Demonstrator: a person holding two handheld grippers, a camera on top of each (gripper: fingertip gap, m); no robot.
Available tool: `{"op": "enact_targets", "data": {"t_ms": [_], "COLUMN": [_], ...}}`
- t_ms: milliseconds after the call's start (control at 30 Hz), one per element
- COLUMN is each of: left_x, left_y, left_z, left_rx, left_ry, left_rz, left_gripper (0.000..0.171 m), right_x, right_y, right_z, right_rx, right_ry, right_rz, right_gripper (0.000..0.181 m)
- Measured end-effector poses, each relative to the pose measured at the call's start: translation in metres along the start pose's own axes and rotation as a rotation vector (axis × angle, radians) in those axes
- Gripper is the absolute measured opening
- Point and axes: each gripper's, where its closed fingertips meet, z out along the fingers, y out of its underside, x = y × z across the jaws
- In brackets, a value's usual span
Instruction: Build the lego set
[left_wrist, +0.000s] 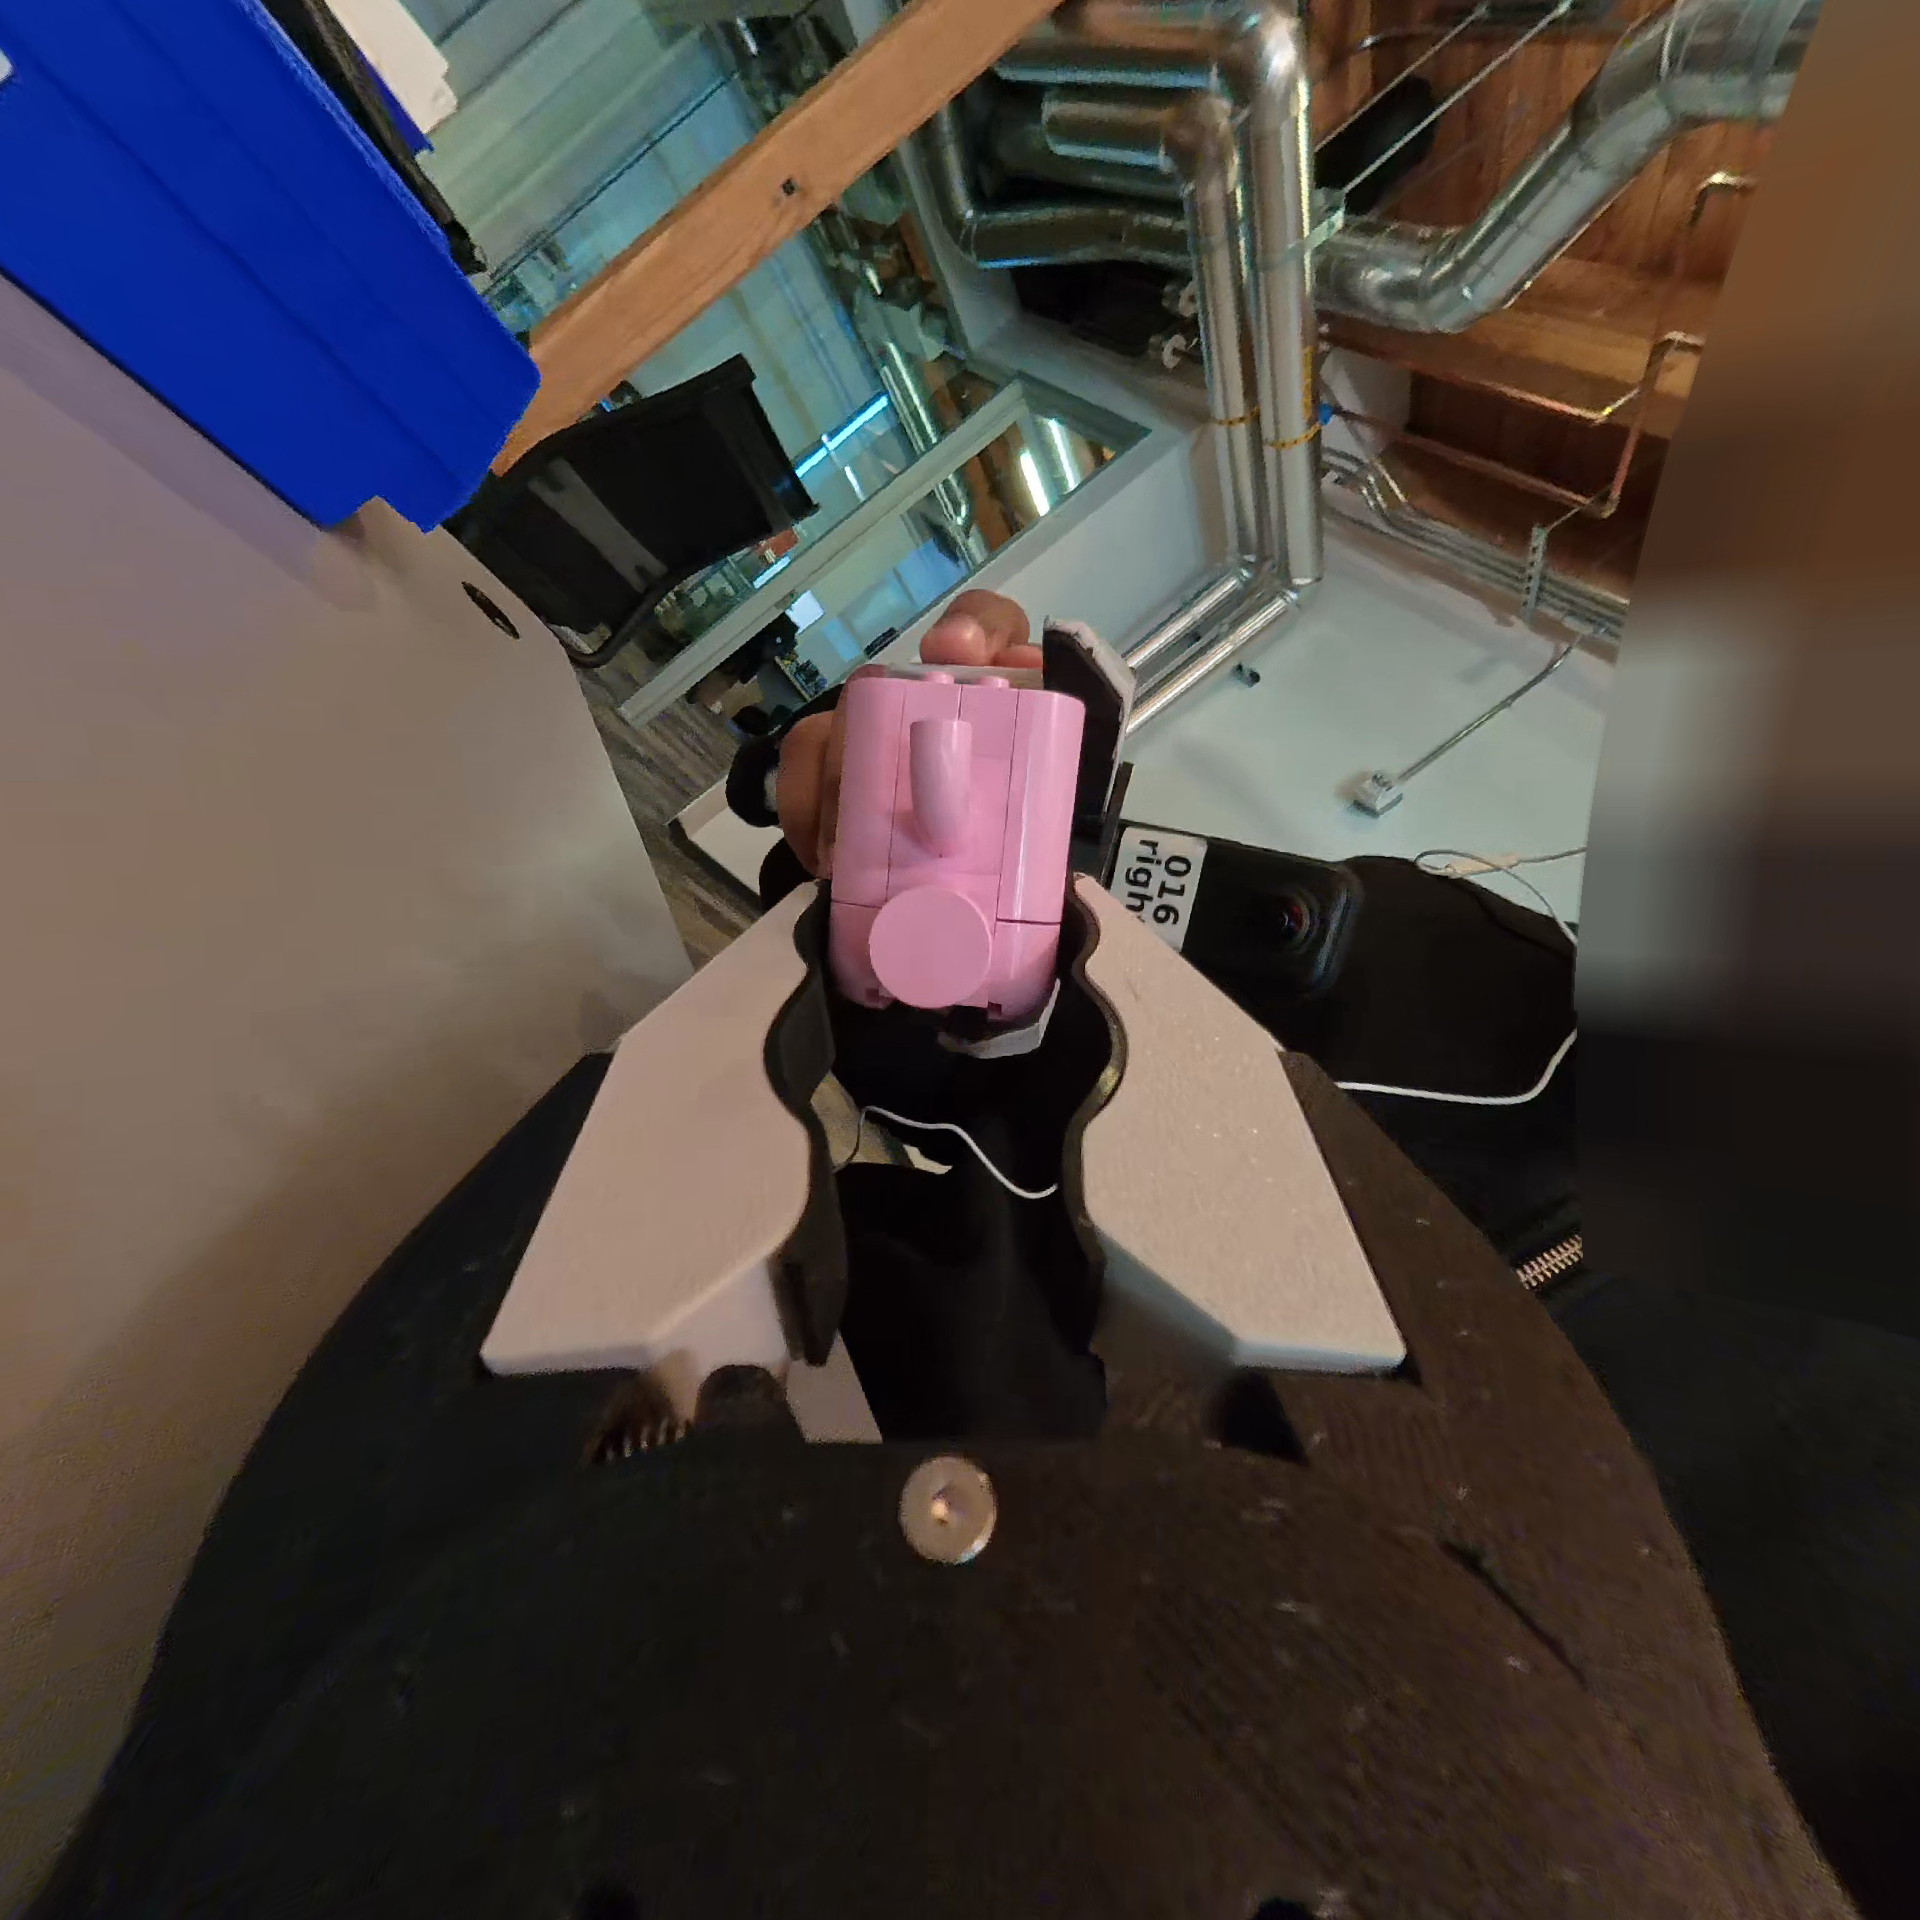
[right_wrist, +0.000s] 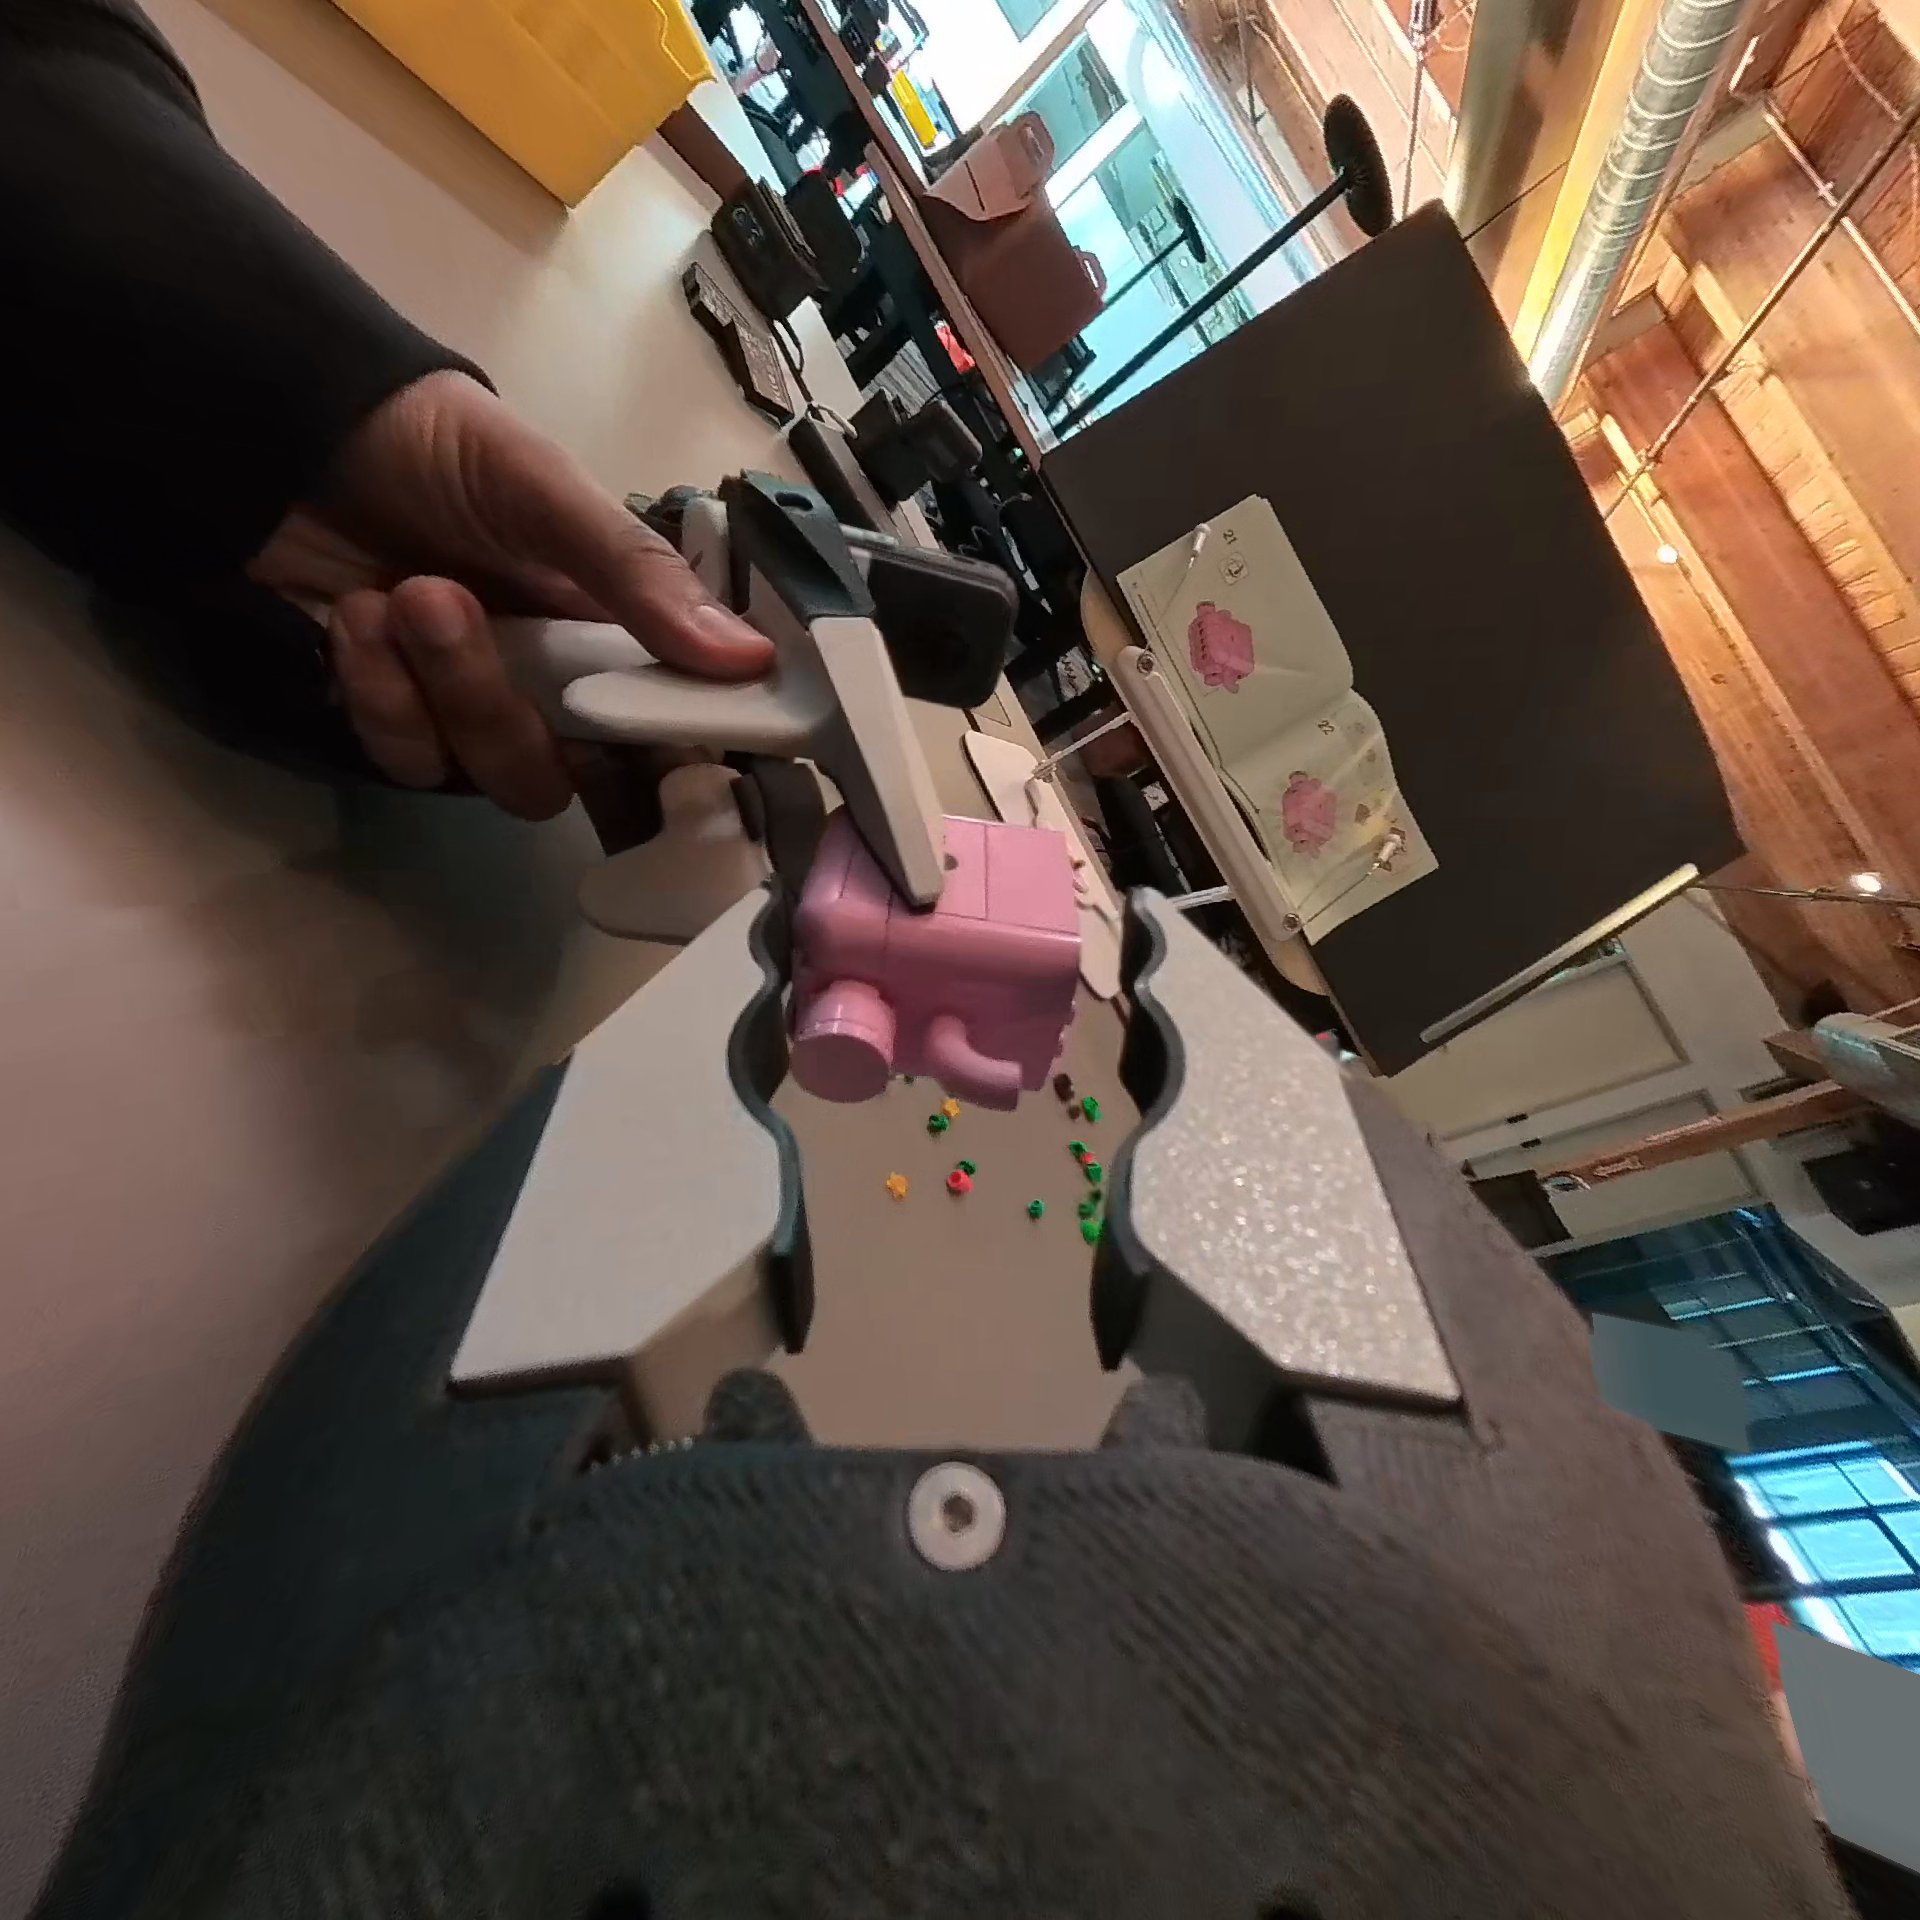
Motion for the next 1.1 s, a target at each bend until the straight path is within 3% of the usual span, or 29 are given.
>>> {"op": "enact_targets", "data": {"t_ms": [300,767,833,967,1100], "left_x": [-0.002,-0.002,0.001,0.015,0.019], "left_y": [0.013,0.010,0.006,-0.005,-0.012], "left_z": [0.008,0.007,0.008,0.005,0.000], "left_rx": [-0.076,-0.044,-0.016,0.043,0.082], "left_ry": [-0.024,-0.001,0.014,0.068,0.083], "left_rz": [0.012,-0.025,-0.013,0.026,0.048], "left_gripper": [0.036,0.036,0.036,0.067,0.069], "right_x": [-0.013,-0.011,-0.004,0.015,0.030], "right_y": [0.001,0.004,0.002,-0.002,-0.005], "right_z": [0.004,0.008,0.007,0.004,-0.001], "right_rx": [0.005,-0.028,-0.007,0.082,0.196], "right_ry": [-0.051,-0.082,-0.047,-0.024,-0.064], "right_rz": [0.007,0.110,0.175,0.457,0.785], "right_gripper": [0.059,0.058,0.057,0.057,0.056]}}
